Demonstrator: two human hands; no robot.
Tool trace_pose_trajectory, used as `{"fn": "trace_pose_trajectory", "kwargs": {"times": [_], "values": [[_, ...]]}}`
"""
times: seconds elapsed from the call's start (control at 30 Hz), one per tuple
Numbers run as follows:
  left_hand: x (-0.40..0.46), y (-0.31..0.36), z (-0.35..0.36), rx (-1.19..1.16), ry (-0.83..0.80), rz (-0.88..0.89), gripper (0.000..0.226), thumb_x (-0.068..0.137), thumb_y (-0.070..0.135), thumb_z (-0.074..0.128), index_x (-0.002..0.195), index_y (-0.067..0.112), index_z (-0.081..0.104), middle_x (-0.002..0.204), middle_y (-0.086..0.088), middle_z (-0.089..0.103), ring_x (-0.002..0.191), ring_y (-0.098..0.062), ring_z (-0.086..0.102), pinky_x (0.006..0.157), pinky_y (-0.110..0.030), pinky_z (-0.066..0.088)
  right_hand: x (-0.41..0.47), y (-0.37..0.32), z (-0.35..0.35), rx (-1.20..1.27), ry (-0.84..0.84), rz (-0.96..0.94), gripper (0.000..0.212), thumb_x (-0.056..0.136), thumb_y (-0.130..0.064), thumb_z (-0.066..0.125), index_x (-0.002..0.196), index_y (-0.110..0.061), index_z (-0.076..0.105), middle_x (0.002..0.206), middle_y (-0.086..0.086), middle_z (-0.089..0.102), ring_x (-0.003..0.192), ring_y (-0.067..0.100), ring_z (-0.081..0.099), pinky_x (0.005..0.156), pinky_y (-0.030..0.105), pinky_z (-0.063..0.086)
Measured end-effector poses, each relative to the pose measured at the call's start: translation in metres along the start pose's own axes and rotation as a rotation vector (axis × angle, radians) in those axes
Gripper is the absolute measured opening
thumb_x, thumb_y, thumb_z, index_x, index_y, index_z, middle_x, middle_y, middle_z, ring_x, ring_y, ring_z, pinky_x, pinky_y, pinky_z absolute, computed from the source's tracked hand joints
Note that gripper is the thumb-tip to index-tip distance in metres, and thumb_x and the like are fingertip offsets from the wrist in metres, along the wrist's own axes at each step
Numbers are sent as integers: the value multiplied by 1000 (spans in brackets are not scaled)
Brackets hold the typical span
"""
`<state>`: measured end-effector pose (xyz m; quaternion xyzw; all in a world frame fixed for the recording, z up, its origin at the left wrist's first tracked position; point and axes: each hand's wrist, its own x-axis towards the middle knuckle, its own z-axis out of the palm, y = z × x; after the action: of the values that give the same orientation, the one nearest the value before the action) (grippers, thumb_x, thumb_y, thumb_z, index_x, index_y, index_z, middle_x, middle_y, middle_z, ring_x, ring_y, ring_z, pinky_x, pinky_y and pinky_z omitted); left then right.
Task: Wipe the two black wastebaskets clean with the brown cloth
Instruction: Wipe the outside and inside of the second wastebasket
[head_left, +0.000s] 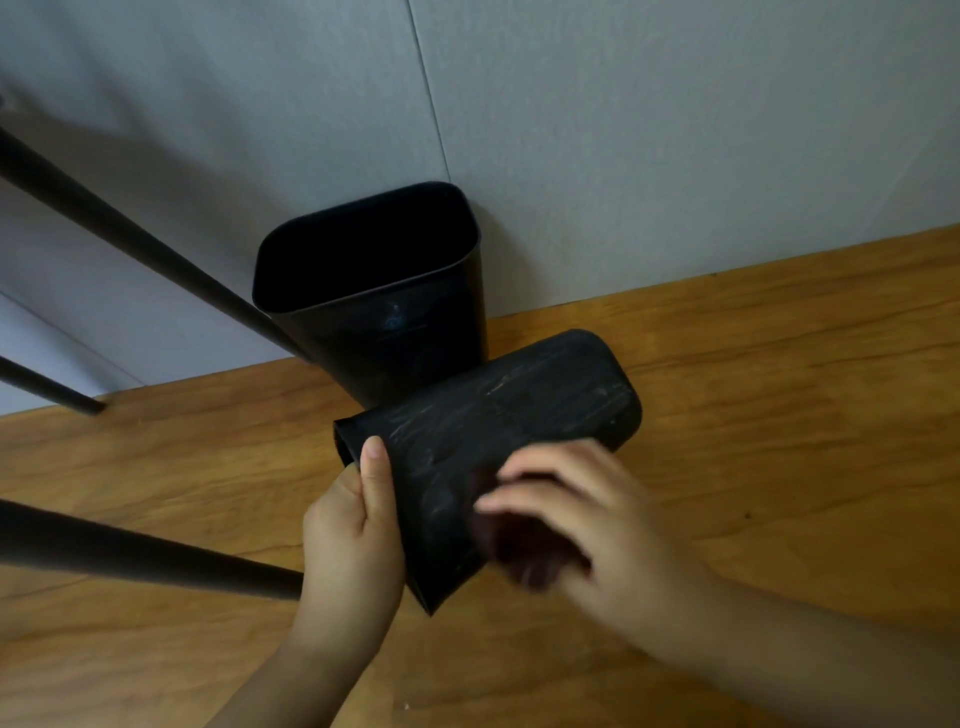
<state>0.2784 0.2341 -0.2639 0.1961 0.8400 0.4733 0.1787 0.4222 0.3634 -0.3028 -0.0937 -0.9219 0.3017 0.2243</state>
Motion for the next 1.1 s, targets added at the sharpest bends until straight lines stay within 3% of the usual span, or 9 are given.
{"fn": "trace_pose_trajectory", "kwargs": {"times": [0.13,0.23,0.37,0.5,0.57,0.67,0.8,1.0,1.1], "values": [[0,2,2,0,9,-48,61,94,49,28,80,-2,58,74,-25,61,70,-34,62,59,-32,50,13,14,-8,29,206,274,56,77,-9,71,126,-32,56,128,-14,46,120,9,44,100,35,45],[1,5,3,13,-2,19,61,93,51,29,73,1,57,63,-15,58,62,-27,59,59,-37,49,20,-15,-2,47,110,150,57,76,-12,70,127,-34,55,131,-13,45,122,10,43,102,33,43],[4,-1,2,59,-2,121,65,92,53,27,65,2,56,57,-16,57,55,-26,57,54,-37,46,11,-23,3,32,-61,-104,47,80,-17,63,124,-32,58,131,-10,49,119,14,46,96,36,45],[2,-2,1,11,1,26,60,94,49,27,75,2,59,70,-20,61,65,-28,61,56,-26,47,14,3,-8,-6,103,133,56,74,-14,67,126,-30,56,132,-13,48,123,11,44,100,39,46],[3,0,2,14,-3,17,59,95,49,28,76,1,58,68,-19,59,65,-29,60,57,-29,48,22,-1,-7,-24,148,181,57,74,-12,67,128,-29,56,135,-14,47,126,11,42,102,39,44],[6,-2,2,40,7,75,61,95,49,29,70,1,56,63,-16,59,62,-30,59,63,-44,50,23,-23,0,1,22,23,54,77,-15,63,128,-33,55,137,-16,47,124,13,43,102,39,42],[5,-4,0,41,19,96,61,94,50,28,65,5,57,55,-9,57,54,-19,58,53,-28,48,4,-17,3,-61,-95,-202,44,84,-24,55,127,-34,56,139,-17,48,119,12,44,96,29,39],[6,-1,1,-19,3,-11,61,93,51,28,73,1,56,64,-13,52,59,-25,53,55,-30,44,7,23,-5,-4,258,274,60,76,-2,69,129,-26,57,133,-11,50,125,12,44,103,41,43],[8,1,3,-29,7,-4,57,95,50,30,77,4,59,67,-13,58,64,-25,59,58,-32,48,7,-7,2,30,148,138,61,76,-10,67,131,-32,53,136,-13,45,126,12,41,105,34,41]]}}
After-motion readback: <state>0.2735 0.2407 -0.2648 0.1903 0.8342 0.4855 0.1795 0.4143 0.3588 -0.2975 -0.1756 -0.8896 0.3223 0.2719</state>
